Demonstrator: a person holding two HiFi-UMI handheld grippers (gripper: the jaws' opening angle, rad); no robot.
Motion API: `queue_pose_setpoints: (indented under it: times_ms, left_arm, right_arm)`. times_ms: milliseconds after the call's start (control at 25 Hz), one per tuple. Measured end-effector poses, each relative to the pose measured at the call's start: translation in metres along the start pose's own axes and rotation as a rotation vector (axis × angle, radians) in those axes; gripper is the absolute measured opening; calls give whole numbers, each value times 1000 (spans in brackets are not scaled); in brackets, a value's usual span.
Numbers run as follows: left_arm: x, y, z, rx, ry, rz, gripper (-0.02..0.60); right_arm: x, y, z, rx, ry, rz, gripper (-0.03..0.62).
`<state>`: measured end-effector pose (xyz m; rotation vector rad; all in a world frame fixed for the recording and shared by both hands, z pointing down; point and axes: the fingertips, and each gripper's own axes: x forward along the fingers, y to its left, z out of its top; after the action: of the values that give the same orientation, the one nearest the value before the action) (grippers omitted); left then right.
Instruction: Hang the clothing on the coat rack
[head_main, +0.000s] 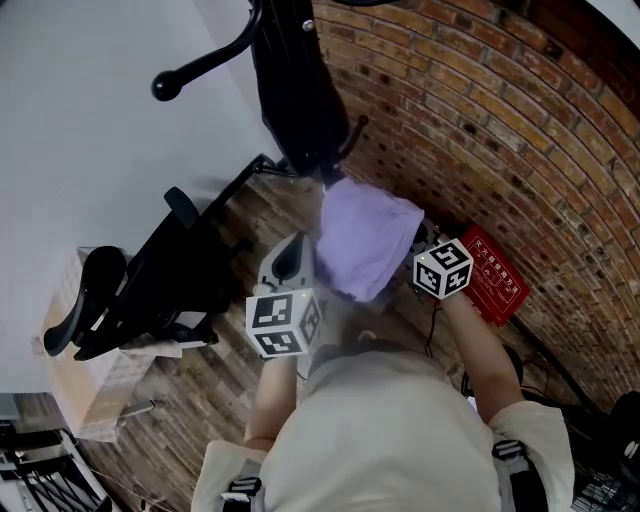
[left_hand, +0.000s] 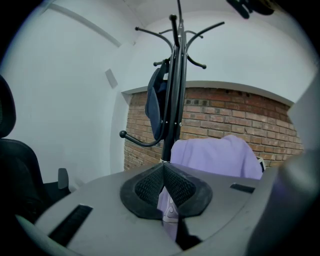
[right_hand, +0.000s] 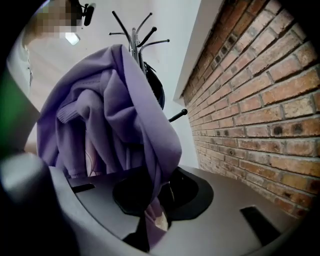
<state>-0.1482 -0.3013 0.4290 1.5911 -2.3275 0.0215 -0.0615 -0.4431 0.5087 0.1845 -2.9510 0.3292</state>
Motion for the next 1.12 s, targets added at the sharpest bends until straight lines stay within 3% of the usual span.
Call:
queue_pose_setpoints:
  times_ms: [720, 840, 1120]
  left_arm:
    - [-30, -2, -10, 1, 16, -18, 3]
    - [-34, -3, -12, 0, 19, -22, 3]
    - [-42, -11, -12, 6, 11, -37, 5]
  right_arm:
    - [-54, -2, 12, 174, -173, -19, 172]
    - [-64, -4, 9, 194, -181, -39, 204]
    - [-86, 4, -8, 173, -127, -68, 204]
